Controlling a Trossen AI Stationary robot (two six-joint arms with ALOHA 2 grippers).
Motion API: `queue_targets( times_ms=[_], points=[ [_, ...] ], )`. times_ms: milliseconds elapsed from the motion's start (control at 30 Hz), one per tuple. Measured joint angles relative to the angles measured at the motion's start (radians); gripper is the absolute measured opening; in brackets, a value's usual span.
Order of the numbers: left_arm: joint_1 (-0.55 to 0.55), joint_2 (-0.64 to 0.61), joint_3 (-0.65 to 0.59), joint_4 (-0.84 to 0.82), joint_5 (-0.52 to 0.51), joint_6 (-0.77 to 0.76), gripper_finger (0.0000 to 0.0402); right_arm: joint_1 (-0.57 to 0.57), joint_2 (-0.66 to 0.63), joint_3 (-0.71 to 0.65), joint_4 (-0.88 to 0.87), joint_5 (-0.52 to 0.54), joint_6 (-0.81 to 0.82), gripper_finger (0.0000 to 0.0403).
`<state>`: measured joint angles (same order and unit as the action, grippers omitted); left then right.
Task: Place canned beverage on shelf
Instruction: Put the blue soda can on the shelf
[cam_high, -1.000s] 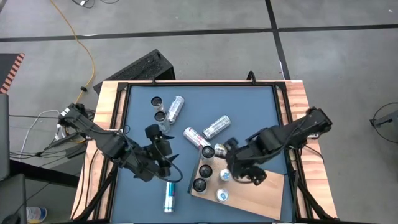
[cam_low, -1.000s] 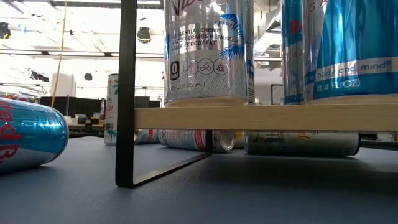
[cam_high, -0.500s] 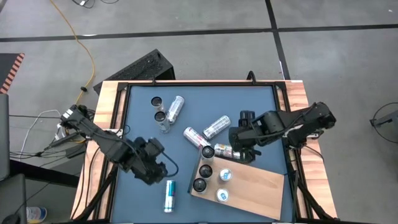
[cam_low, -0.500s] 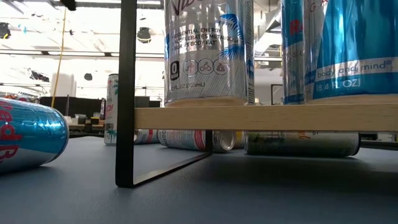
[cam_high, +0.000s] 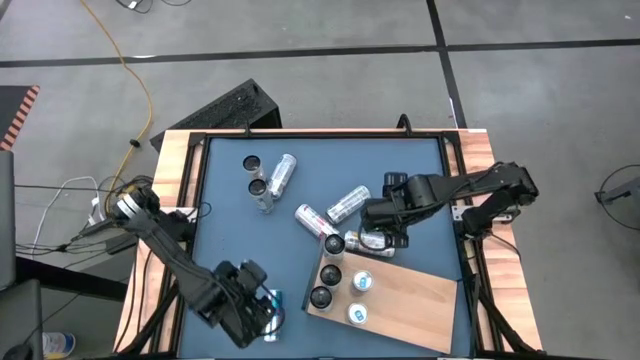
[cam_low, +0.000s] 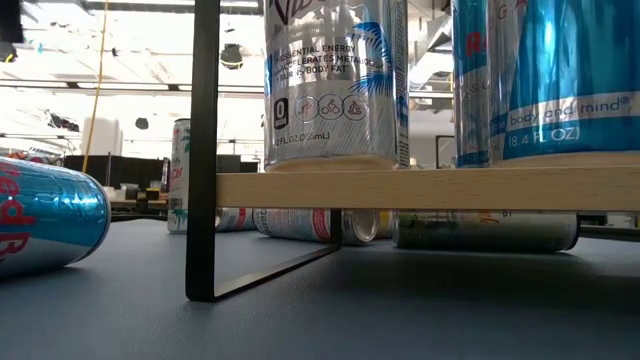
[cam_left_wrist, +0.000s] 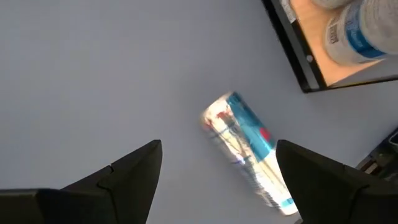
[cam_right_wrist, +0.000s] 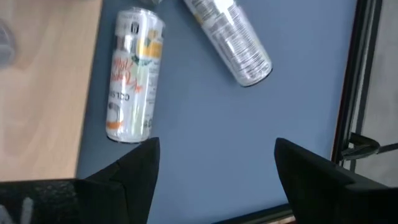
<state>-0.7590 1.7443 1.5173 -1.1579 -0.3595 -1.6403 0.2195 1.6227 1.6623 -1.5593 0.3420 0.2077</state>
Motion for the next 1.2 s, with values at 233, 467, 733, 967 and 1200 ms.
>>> queue_targets(
  times_ms=[233, 467, 733, 967, 1200],
  points=[
    [-0.039, 0.026, -0.032, 0.130, -0.038, -0.181, 0.0303, 0.000, 0.001, -0.073, 0.008, -0.002, 0.008, 0.0297],
    [-0.032, 0.026, -0.154, 0.371, -0.042, -0.234, 0.0303, 0.021, 0.001, -0.087, 0.000, -0.037, 0.061, 0.0297],
    [-0.032, 0.026, -0.167, 0.391, -0.072, -0.256, 0.0303, 0.083, -0.008, -0.087, 0.024, -0.031, 0.141, 0.0297],
    [-0.057, 0.104, -0.167, 0.426, -0.045, -0.235, 0.0303, 0.145, -0.005, -0.087, 0.078, -0.029, 0.230, 0.0297],
    [-0.072, 0.152, -0.167, 0.438, -0.074, -0.244, 0.0303, 0.198, -0.005, -0.087, 0.090, -0.029, 0.298, 0.0297]
  ],
)
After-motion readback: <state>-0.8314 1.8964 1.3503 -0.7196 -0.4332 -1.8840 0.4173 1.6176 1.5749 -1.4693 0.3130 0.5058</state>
